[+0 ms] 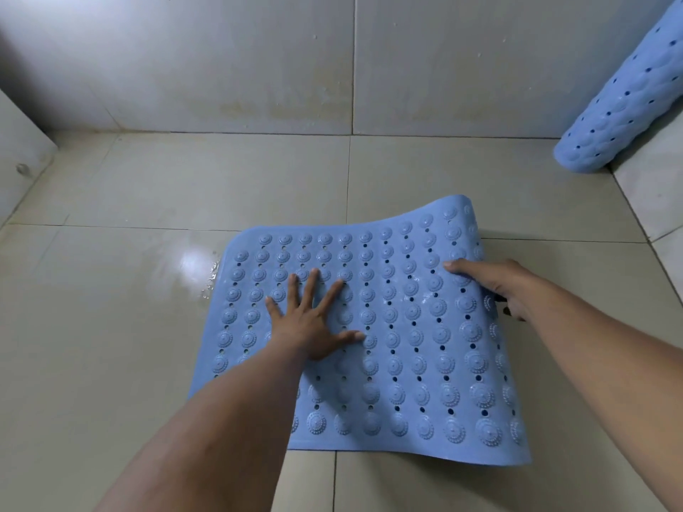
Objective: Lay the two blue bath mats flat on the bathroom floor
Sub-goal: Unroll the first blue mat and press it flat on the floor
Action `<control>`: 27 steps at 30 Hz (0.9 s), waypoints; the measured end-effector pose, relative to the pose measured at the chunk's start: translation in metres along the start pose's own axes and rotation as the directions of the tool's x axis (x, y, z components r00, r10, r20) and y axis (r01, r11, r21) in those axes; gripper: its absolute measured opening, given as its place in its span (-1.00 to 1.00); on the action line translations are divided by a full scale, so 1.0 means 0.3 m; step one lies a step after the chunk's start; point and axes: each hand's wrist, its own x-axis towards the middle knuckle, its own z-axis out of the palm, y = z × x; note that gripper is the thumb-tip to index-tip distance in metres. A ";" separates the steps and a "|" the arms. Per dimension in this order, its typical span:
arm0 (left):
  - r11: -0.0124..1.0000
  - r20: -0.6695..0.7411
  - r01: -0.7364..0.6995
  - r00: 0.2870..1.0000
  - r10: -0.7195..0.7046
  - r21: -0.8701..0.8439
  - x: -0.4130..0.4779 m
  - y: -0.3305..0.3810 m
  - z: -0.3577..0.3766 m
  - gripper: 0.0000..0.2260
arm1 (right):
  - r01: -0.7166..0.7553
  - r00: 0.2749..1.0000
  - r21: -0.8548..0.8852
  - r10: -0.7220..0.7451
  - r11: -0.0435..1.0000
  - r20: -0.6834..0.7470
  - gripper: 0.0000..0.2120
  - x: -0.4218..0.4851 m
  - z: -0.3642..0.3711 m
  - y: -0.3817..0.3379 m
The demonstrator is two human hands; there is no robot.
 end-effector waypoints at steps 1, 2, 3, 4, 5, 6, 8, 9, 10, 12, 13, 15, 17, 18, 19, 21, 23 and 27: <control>1.000 0.006 -0.003 1.000 0.003 0.007 0.003 0.002 -0.005 -0.01 | -0.013 1.000 0.011 0.013 1.000 0.019 -0.37 0.003 -0.016 0.008; 1.000 0.008 -0.008 1.000 0.008 0.016 0.008 0.002 -0.013 0.00 | -0.028 0.998 0.016 0.027 0.999 0.056 -0.31 -0.002 -0.025 0.010; 1.000 0.009 -0.012 1.000 0.012 0.024 0.015 -0.002 -0.022 0.00 | -0.049 0.995 0.027 0.047 0.998 0.091 -0.22 -0.003 -0.030 0.013; 0.999 0.011 -0.014 1.000 0.014 0.029 0.021 -0.007 -0.032 0.01 | -0.067 0.992 0.030 0.063 0.997 0.109 -0.14 -0.003 -0.032 0.016; 1.000 0.011 -0.014 1.000 0.014 0.027 0.028 -0.011 -0.041 0.02 | -0.073 0.990 0.037 0.068 0.997 0.120 -0.09 0.006 -0.035 0.020; 1.000 0.012 -0.014 1.000 0.014 0.022 0.033 -0.011 -0.046 0.03 | -0.064 0.994 0.039 0.060 0.997 0.097 -0.08 0.013 -0.042 0.021; 1.000 0.022 -0.010 1.000 0.010 0.004 0.037 -0.008 -0.054 0.03 | -0.014 1.000 0.045 0.014 0.999 0.005 -0.11 0.017 -0.058 0.013; 1.000 0.029 -0.004 1.000 0.004 -0.006 0.037 -0.003 -0.057 0.03 | 0.004 0.999 0.043 -0.003 0.999 -0.033 -0.14 0.019 -0.072 0.007; 1.000 0.037 0.004 0.999 -0.003 -0.009 0.036 0.001 -0.060 0.02 | 0.015 0.998 0.039 -0.013 0.999 -0.055 -0.21 0.020 -0.091 0.005; 1.000 0.044 0.011 0.999 -0.011 -0.007 0.029 0.005 -0.067 0.01 | 0.028 0.997 0.013 -0.027 1.000 -0.071 -0.38 0.023 -0.139 0.006; 1.000 0.028 0.010 1.000 -0.010 -0.010 0.022 0.005 -0.066 0.01 | 0.035 0.996 -0.008 -0.035 0.999 -0.088 -0.45 0.031 -0.164 0.017; 0.999 -0.034 -0.001 0.999 -0.001 -0.044 0.004 0.019 -0.052 0.06 | 0.019 0.996 -0.043 -0.023 0.999 -0.086 -0.49 0.048 -0.198 0.044; 0.997 -0.067 -0.056 0.996 0.052 -0.052 -0.020 0.072 -0.020 0.15 | -0.053 0.998 -0.043 0.052 0.998 -0.033 -0.47 0.054 -0.204 0.076; 0.995 -0.053 -0.095 0.994 0.093 -0.035 -0.029 0.111 -0.003 0.18 | -0.090 0.996 -0.032 0.089 0.995 -0.014 -0.45 0.059 -0.202 0.093; 0.992 -0.028 -0.124 0.992 0.124 -0.016 -0.035 0.150 0.013 0.20 | -0.089 0.996 -0.027 0.088 0.996 -0.021 -0.44 0.073 -0.203 0.107; 0.992 0.007 -0.127 0.992 0.127 -0.003 -0.035 0.200 0.028 0.19 | -0.028 0.992 -0.053 0.021 0.998 -0.122 -0.35 0.083 -0.209 0.108; 0.995 0.016 -0.102 0.995 0.102 0.007 -0.025 0.205 0.033 0.17 | -0.007 0.951 -0.111 -0.028 0.994 -0.307 -0.02 0.090 -0.220 0.097; 0.996 0.028 -0.082 0.996 0.082 0.025 -0.008 0.195 0.040 0.13 | -0.042 0.666 -0.333 -0.223 0.942 -0.712 -0.11 0.077 -0.230 0.122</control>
